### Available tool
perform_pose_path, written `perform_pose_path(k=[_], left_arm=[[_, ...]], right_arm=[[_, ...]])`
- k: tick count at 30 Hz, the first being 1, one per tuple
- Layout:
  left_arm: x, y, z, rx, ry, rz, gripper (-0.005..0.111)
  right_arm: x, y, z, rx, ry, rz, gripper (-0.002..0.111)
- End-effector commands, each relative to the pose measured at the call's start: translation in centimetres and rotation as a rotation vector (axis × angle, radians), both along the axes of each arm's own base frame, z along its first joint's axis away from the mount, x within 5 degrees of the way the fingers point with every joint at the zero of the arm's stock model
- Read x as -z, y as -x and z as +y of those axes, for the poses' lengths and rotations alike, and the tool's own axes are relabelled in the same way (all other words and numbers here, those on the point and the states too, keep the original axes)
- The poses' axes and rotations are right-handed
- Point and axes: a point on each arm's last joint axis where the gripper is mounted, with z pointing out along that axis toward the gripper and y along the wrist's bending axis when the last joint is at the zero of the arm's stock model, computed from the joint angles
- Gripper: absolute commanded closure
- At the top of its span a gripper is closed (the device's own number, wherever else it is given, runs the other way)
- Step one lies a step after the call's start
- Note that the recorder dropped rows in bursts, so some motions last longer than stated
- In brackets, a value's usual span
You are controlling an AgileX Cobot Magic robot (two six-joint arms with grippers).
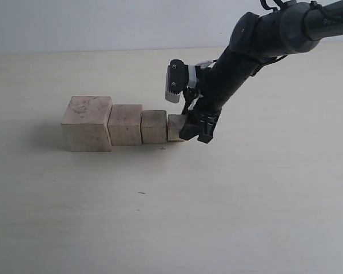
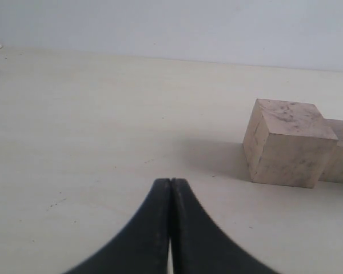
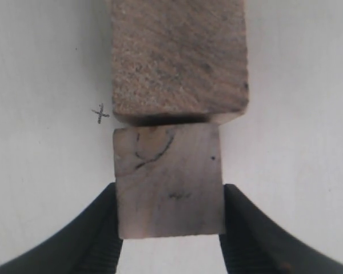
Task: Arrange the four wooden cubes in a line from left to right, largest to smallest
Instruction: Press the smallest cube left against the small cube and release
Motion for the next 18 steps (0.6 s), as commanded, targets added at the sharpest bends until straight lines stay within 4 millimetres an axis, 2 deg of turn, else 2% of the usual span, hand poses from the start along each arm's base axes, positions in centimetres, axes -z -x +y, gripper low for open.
perform_pose_path(k=[1,6,9,18], left_arm=[[-0.15,0.01,0.02,-0.002,-0.001,-0.019,0.107],[-0.15,0.01,0.02,-0.002,-0.001,-0.019,0.107],[-0.15,0.01,0.02,-0.002,-0.001,-0.019,0.107],[-0.15,0.01,0.02,-0.002,-0.001,-0.019,0.107]], right_arm=[[-0.08,-0.04,0.14,0.011,-0.013,0.001,0.091],[-0.13,-0.02,0.23,0.021,-0.024,0.008,0.07],[-0.2,-0.07,0.36,0.037,-0.04,0.011,0.062],[-0.2,-0.09,0.36,0.055,-0.04,0.019,0.061]])
